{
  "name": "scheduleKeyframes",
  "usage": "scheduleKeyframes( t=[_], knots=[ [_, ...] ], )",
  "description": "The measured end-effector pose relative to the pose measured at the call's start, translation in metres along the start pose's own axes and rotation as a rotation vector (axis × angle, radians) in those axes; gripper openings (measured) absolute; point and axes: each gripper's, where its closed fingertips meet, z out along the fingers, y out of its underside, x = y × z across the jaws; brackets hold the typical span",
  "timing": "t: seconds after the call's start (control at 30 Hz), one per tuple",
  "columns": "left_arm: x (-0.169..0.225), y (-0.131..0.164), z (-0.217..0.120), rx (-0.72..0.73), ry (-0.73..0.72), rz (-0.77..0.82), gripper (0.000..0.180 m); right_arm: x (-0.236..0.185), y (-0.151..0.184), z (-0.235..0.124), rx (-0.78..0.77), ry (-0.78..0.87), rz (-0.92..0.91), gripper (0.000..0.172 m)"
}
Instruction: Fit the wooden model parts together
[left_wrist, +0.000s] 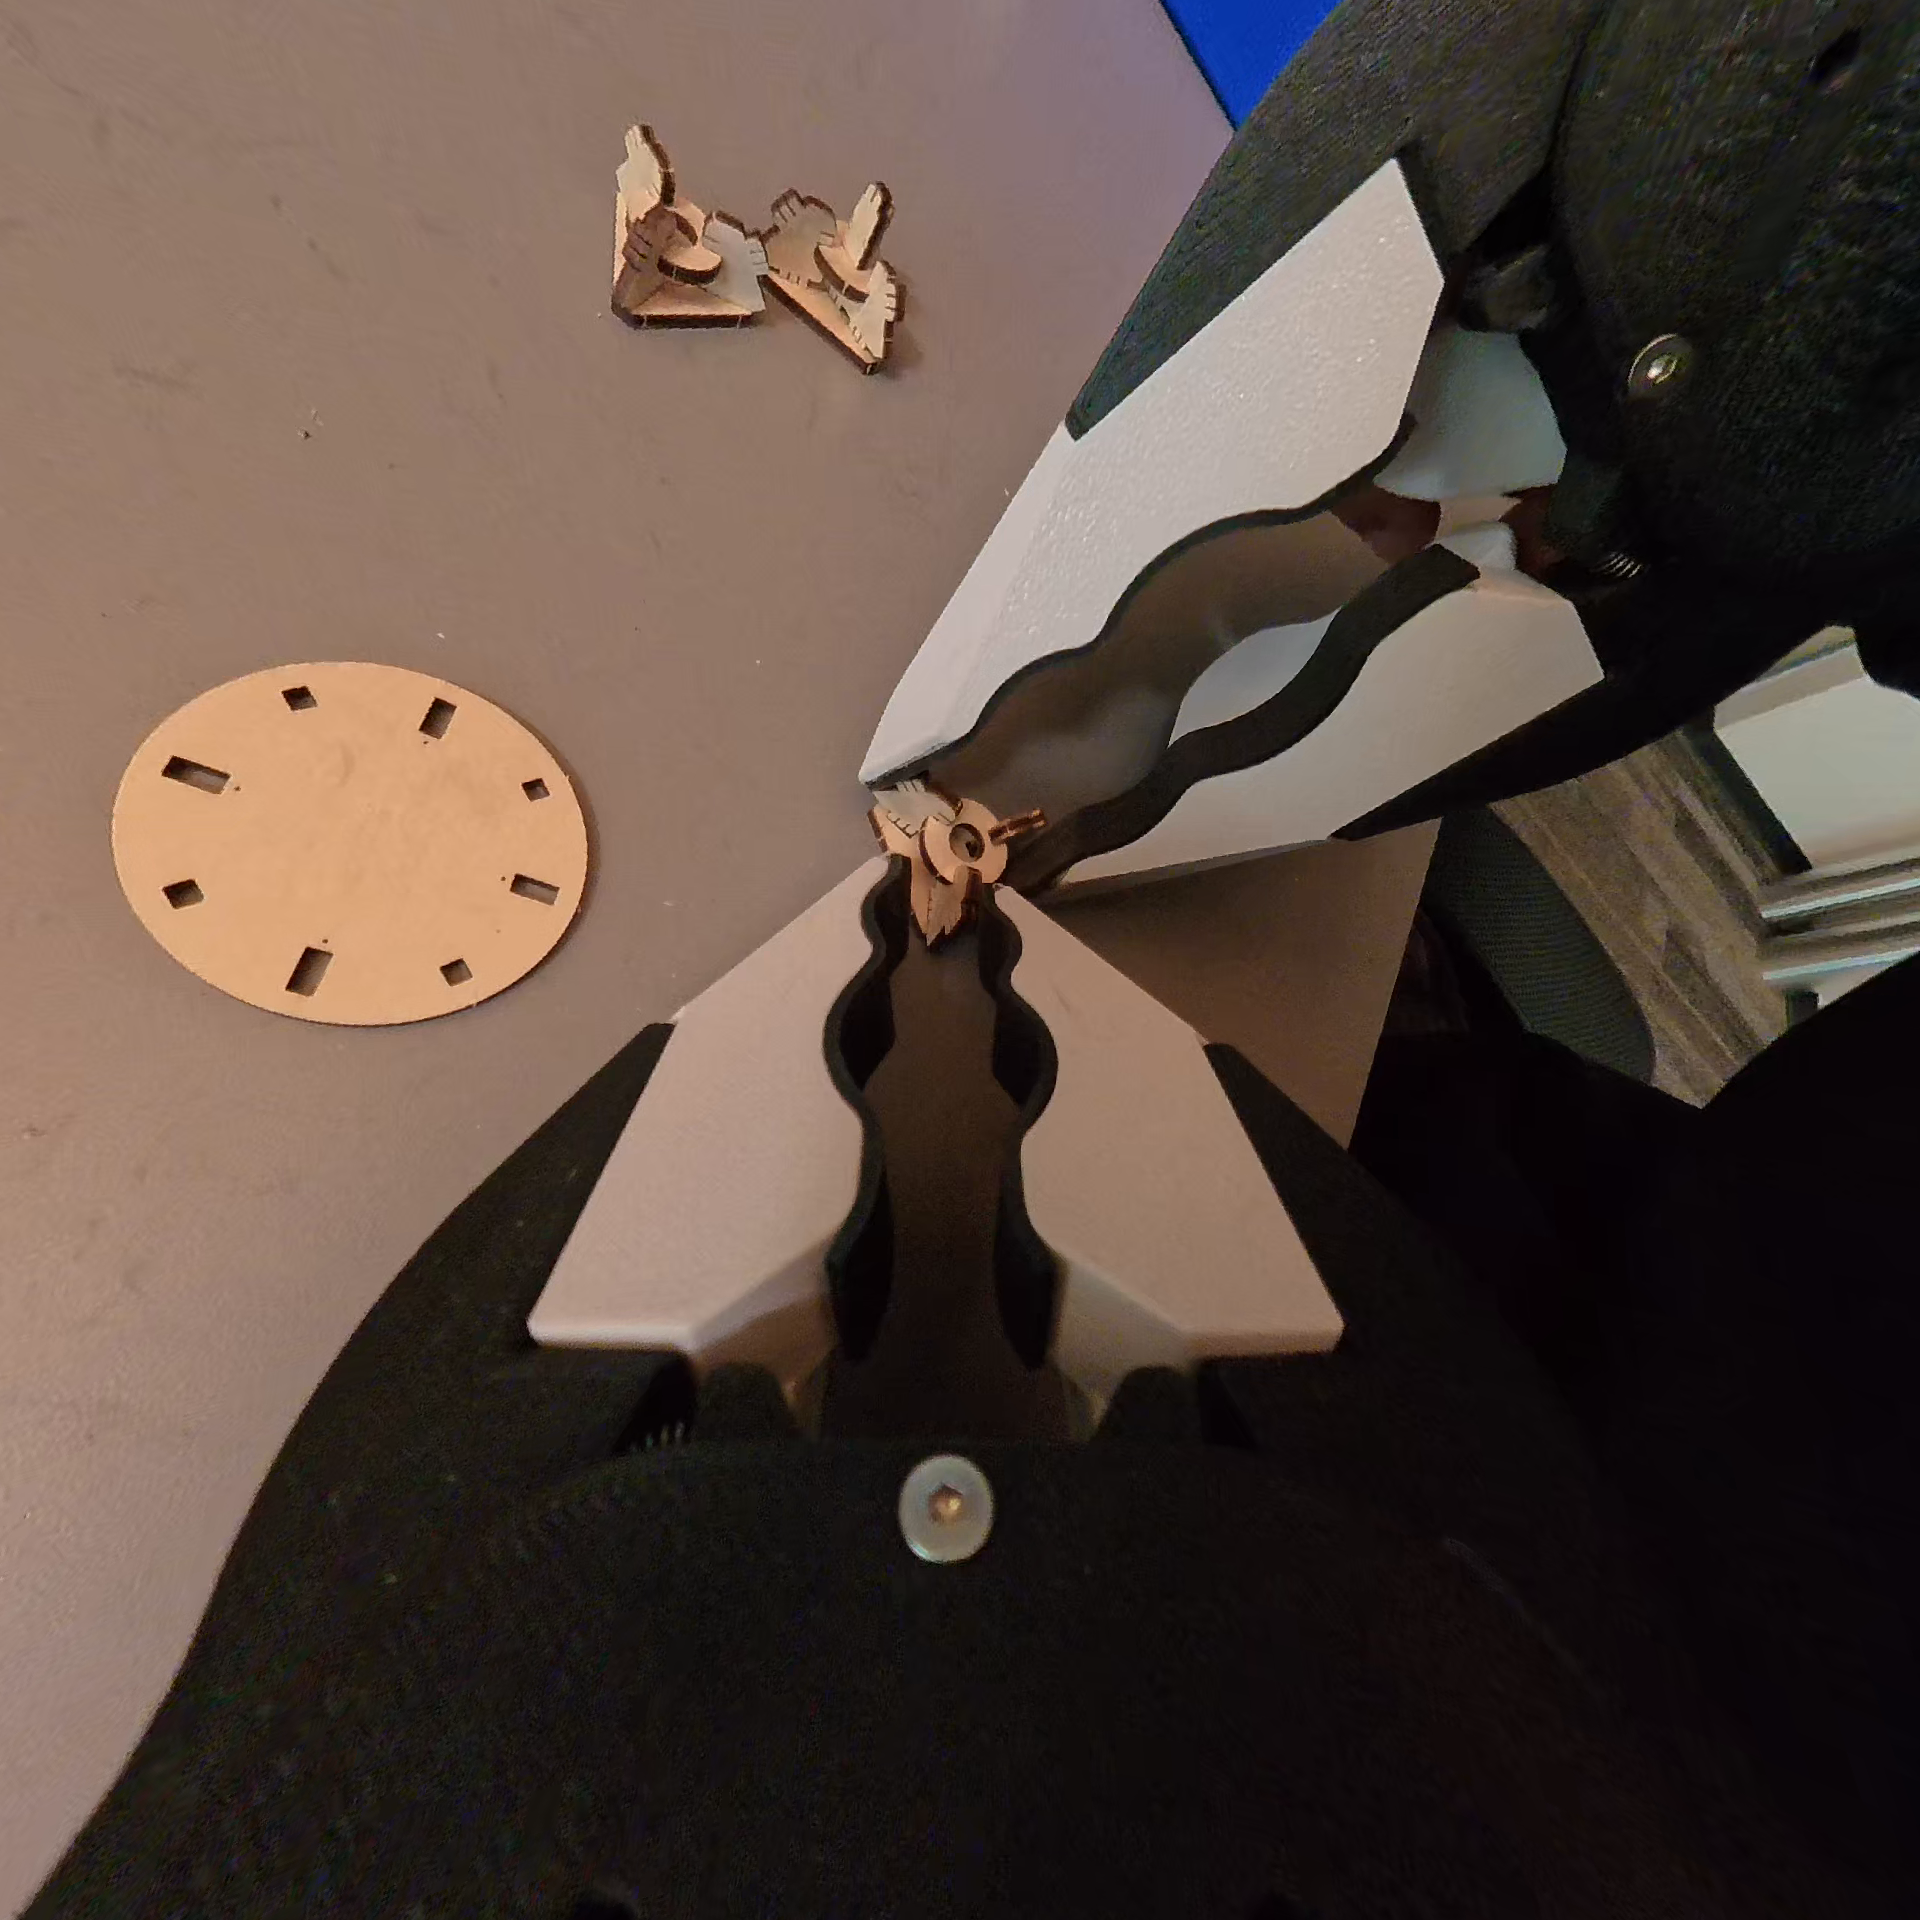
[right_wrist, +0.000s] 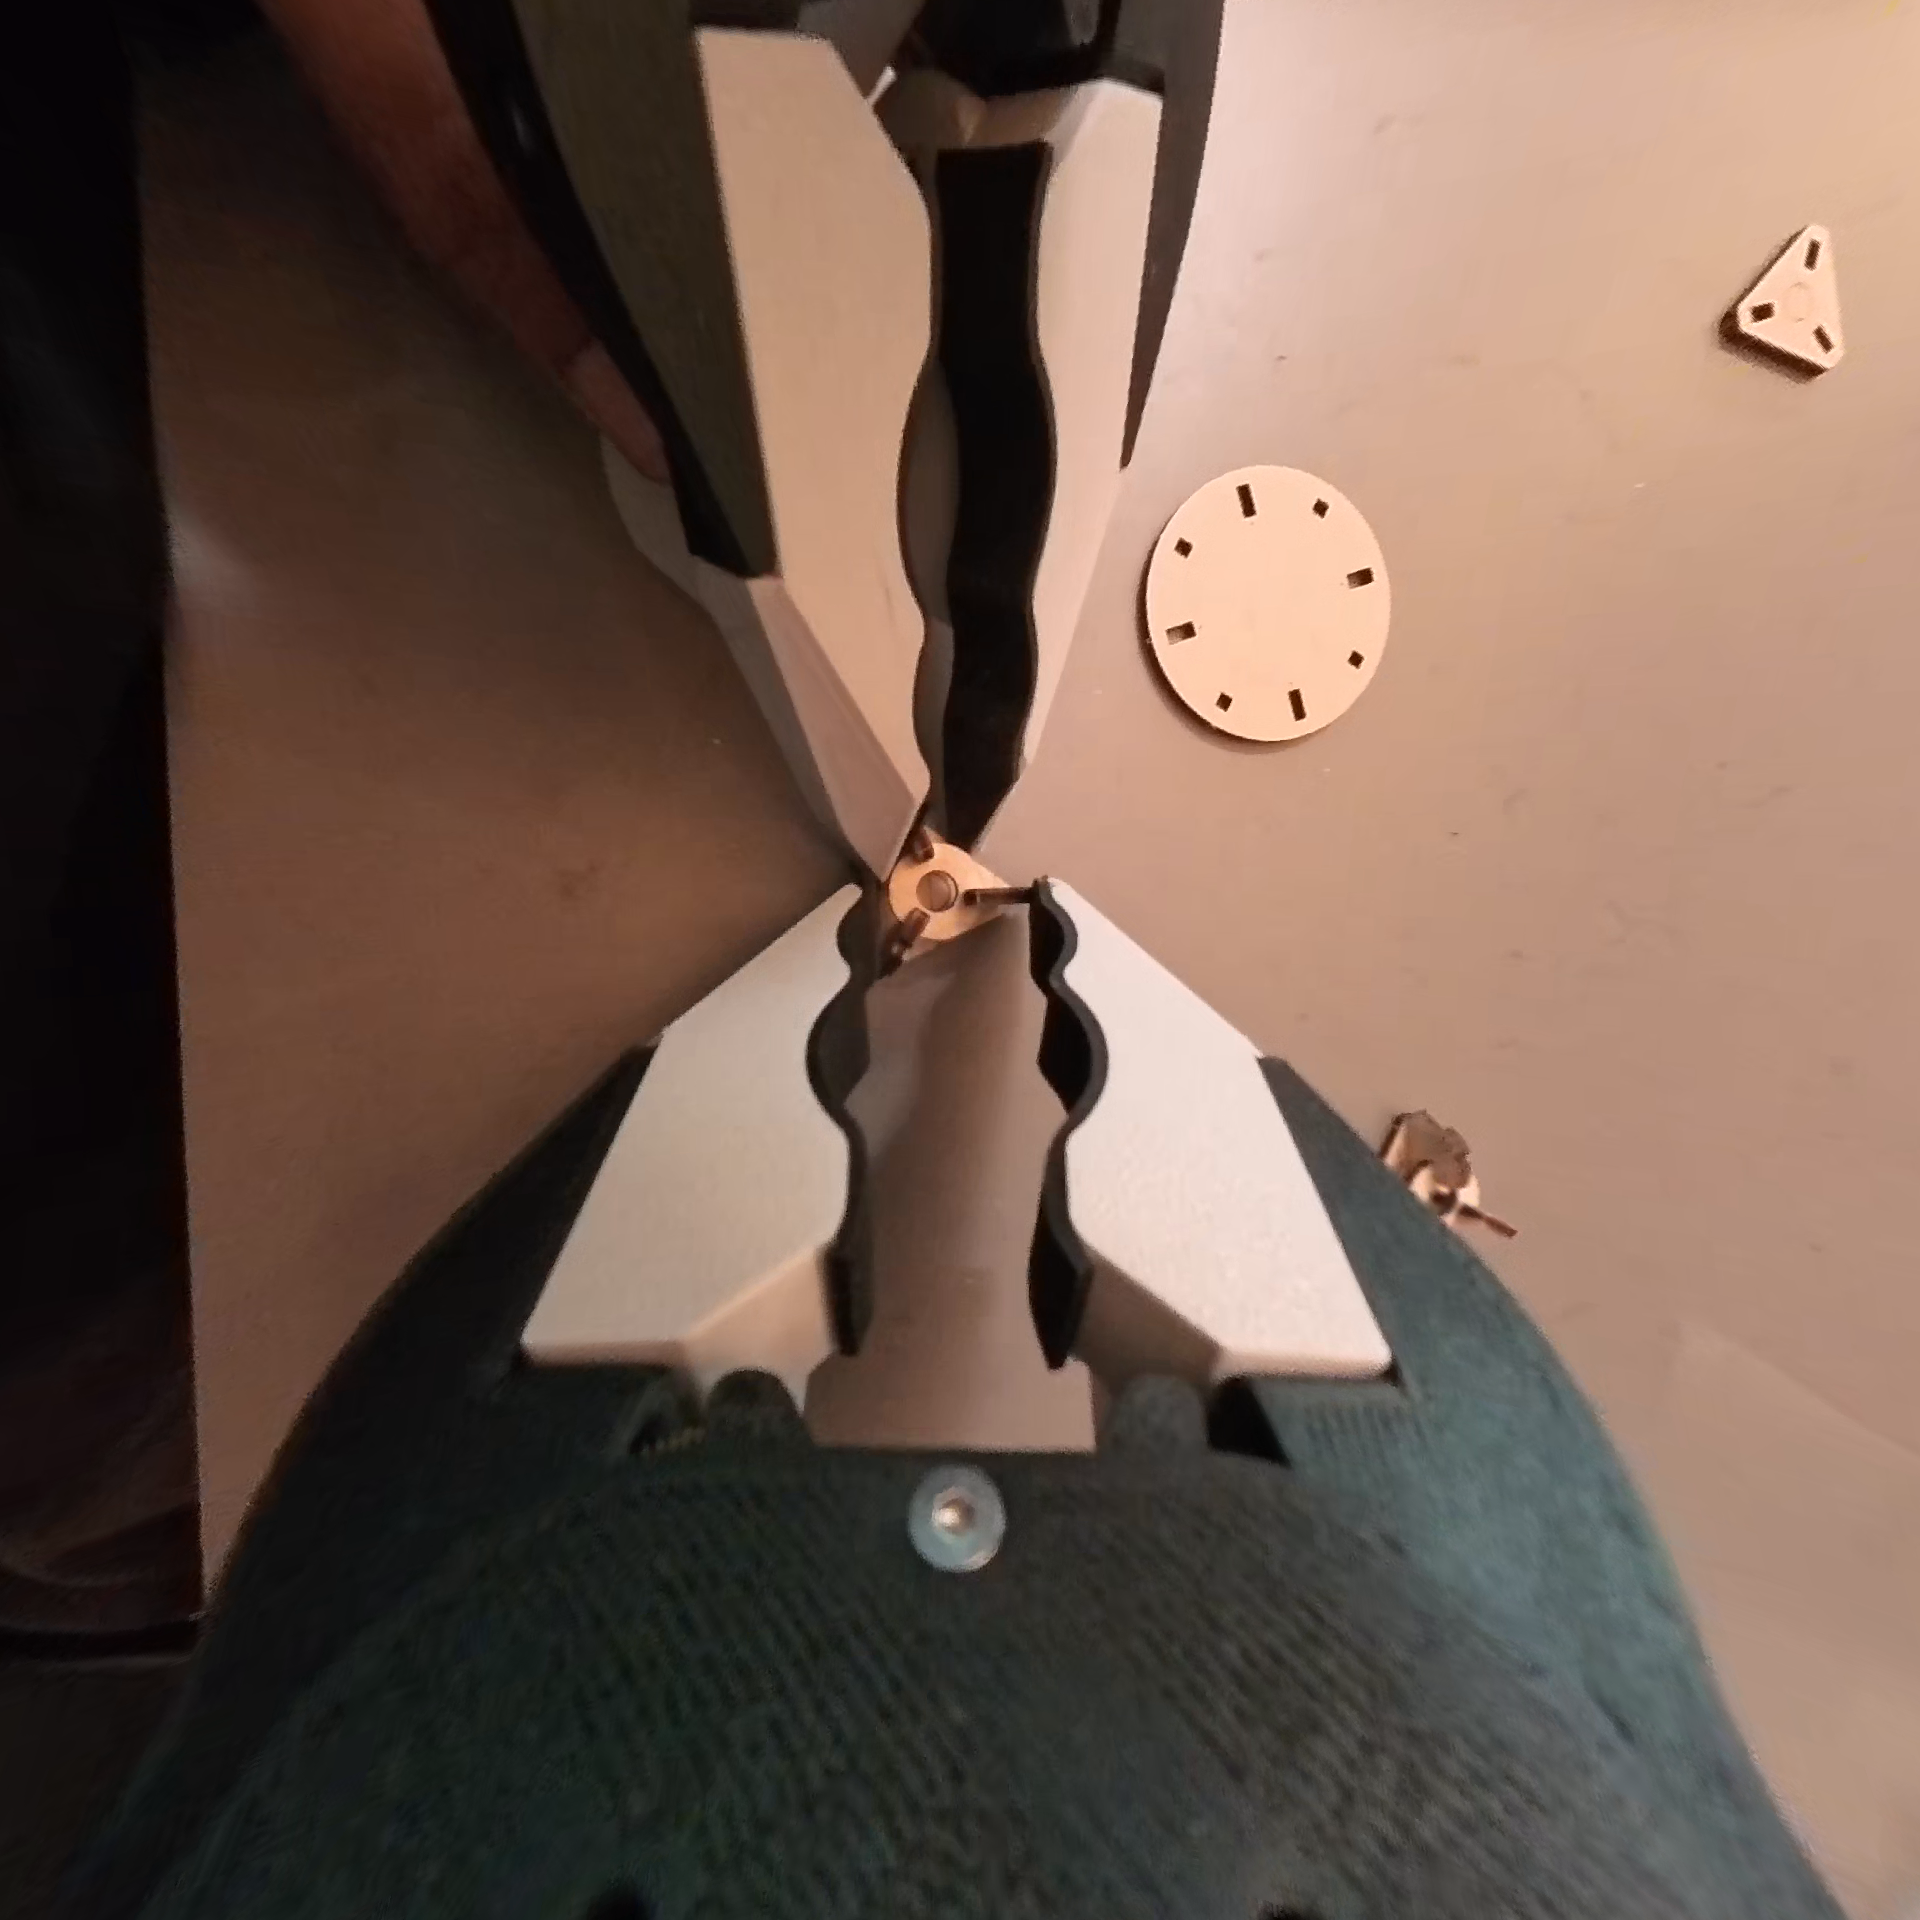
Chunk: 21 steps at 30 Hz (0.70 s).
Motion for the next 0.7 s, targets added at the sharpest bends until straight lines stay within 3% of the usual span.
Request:
scheduleKeyframes(
  t=[0.33, 0.7],
  knots=[
    [0.0001, 0.0, -0.0001, 0.0, 0.006, -0.005, 0.011, -0.0007, -0.0009, 0.0004, 0.069, -0.021, 0.013, 0.027],
    [0.0011, 0.0002, -0.0002, 0.002, 0.016, -0.012, 0.008, -0.0004, -0.0009, 0.0009, 0.037, -0.024, 0.022, 0.028]
  ],
)
